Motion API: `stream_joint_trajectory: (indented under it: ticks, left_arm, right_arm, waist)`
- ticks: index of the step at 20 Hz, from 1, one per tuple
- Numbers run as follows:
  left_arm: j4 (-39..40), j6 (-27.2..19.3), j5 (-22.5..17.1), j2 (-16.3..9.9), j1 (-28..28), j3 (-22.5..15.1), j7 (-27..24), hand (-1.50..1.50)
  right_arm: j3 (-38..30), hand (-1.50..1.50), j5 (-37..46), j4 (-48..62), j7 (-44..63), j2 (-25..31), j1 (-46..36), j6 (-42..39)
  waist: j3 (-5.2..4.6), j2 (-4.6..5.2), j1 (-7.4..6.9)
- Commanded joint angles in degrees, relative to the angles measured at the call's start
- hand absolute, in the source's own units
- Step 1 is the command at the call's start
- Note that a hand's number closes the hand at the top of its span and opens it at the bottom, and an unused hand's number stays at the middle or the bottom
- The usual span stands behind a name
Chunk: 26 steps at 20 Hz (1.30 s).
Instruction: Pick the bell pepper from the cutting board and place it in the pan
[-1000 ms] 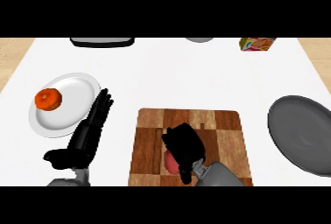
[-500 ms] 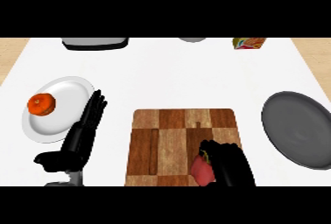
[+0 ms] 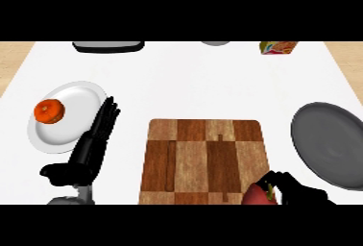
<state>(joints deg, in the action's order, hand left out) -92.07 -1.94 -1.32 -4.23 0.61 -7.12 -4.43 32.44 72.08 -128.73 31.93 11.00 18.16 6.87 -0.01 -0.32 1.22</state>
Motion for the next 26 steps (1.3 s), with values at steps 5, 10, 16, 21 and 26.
stream_joint_trajectory:
  ticks: [5,10,16,21,26]
  left_arm:
    - [1.1,-1.05,2.58,1.86,-0.89,-2.23,-1.66,0.0]
    - [2.67,1.12,0.25,1.03,1.35,-0.15,-1.06,0.0]
    - [0.11,1.63,0.16,1.43,-2.33,-1.36,-2.1,0.0]
    - [3.9,1.12,1.19,1.2,0.73,0.11,-2.72,0.0]
    - [2.7,0.63,1.68,2.19,1.43,-0.24,-2.26,0.0]
  right_arm:
    - [-17.17,1.5,-18.49,-1.19,-5.63,2.66,4.37,9.41]
    - [-30.66,1.5,-28.55,12.91,-13.0,4.48,-3.24,13.16]
    - [-40.54,1.5,-27.68,28.65,-22.24,8.12,-9.67,21.3]
    - [-46.84,1.5,-39.87,37.91,-32.86,8.84,-15.07,26.01]
    - [-52.0,1.5,-44.71,57.41,-43.57,12.83,-25.83,25.62]
  waist:
    - [0.09,0.31,-0.79]
    - [0.08,0.41,-1.14]
    - [0.12,0.47,-1.87]
    - [0.09,0.39,-1.23]
    - [0.06,0.4,-1.54]
